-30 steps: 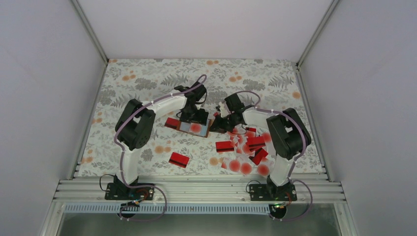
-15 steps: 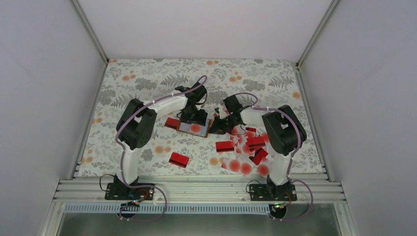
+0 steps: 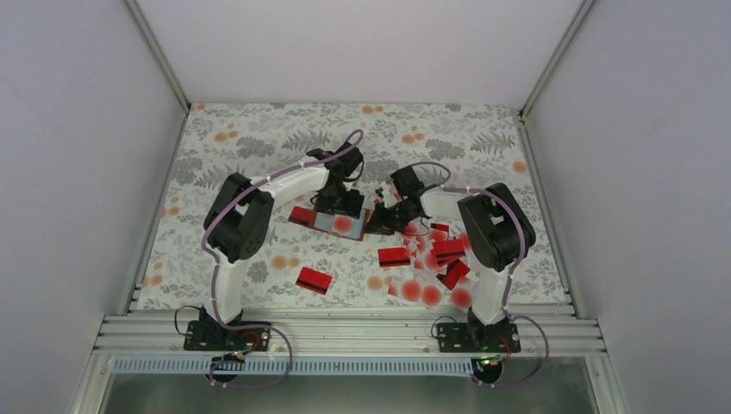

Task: Put the credit cards into the card holder

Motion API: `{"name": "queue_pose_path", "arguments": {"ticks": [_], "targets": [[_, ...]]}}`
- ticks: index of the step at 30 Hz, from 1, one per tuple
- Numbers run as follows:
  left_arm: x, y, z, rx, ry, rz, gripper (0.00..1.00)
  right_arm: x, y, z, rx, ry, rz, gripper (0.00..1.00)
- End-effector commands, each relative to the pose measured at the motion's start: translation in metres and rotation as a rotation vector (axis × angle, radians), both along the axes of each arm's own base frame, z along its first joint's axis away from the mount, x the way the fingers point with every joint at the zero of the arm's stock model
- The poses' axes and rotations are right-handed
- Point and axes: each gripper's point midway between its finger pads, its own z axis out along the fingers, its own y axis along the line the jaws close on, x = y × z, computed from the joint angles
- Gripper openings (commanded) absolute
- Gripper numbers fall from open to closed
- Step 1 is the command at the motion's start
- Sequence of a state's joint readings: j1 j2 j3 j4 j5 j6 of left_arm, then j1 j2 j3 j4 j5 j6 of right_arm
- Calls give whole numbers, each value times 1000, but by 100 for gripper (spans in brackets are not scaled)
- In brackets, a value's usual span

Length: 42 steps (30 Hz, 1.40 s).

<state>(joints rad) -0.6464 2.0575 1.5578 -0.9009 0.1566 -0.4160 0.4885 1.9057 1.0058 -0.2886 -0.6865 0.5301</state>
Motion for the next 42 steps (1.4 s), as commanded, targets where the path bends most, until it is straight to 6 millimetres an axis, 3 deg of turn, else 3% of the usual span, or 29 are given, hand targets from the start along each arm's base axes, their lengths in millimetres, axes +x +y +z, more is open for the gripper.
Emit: {"name": "queue_pose_path", "arguments": {"ticks": [1,15,26,33,42], "targets": [[-7,-3,-10,-5,40,5,77,8,5,0,15,-17,12,4],[-13,-24,-13,-114,102,7,76,9,5,-2,13,-17,18,4],[6,-5,21,-30,-19,38,76,7,3,-4,8,-12,19,4],[-1,4,5,-5,6,37,76,8,3,-4,8,-12,16,4],[-13,-6,-15,-61,78,7,77,8,3,-5,5,-7,11,4]]}}
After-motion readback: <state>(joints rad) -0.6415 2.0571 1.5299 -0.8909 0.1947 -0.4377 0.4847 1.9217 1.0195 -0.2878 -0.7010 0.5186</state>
